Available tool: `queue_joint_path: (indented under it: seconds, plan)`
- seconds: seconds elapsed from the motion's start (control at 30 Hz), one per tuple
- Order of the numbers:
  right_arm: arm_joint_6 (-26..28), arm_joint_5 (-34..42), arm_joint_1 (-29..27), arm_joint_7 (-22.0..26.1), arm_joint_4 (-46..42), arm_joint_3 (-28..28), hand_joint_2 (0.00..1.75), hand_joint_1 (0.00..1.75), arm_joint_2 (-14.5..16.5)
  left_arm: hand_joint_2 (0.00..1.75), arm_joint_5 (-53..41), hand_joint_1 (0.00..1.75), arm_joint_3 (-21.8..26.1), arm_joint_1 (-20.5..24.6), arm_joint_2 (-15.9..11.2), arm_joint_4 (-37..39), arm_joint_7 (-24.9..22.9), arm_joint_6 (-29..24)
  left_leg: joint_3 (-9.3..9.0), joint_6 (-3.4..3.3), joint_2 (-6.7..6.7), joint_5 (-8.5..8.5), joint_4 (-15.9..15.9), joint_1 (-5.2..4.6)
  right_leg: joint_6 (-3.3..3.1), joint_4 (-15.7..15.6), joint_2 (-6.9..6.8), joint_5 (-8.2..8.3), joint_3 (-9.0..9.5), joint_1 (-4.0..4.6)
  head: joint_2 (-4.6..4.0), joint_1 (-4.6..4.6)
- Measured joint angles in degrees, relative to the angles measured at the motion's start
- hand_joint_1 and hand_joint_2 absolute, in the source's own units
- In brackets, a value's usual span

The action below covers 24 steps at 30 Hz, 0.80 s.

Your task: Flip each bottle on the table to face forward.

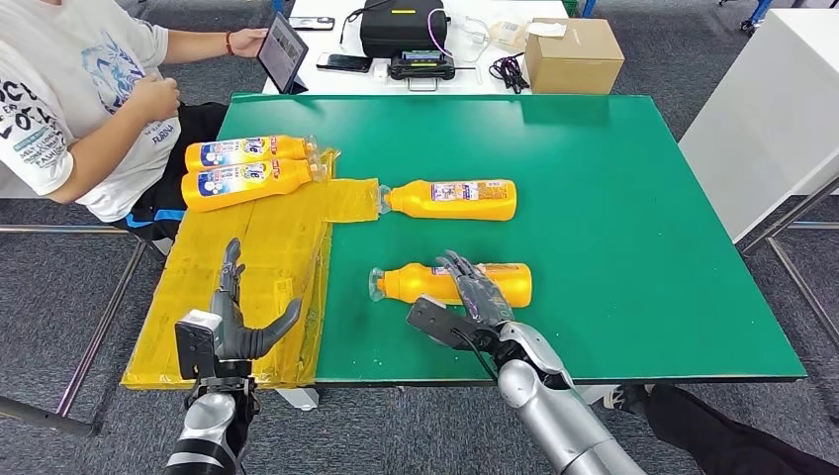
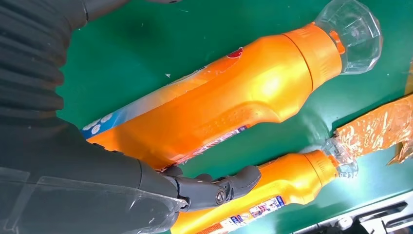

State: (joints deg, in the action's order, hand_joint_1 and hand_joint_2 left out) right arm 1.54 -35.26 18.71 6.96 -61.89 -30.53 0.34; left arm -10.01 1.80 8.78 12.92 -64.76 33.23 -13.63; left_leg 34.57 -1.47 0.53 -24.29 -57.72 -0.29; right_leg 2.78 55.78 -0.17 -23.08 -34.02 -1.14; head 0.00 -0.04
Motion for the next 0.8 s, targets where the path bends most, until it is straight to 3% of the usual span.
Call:
queue_joint_path:
  seconds: [0.8]
  plan:
    - [-1.0, 4.0, -2.4, 1.8, -8.5, 0.0, 1.75, 0.00, -2.5, 1.75, 0.0, 0.00, 0.8, 0.3, 0.0, 3.4, 1.3, 1.1, 0.09, 0.00, 0.00, 0.00, 0.0, -0.01, 0.00, 0.0, 0.00, 0.00, -0.09, 0.00, 0.00, 0.00]
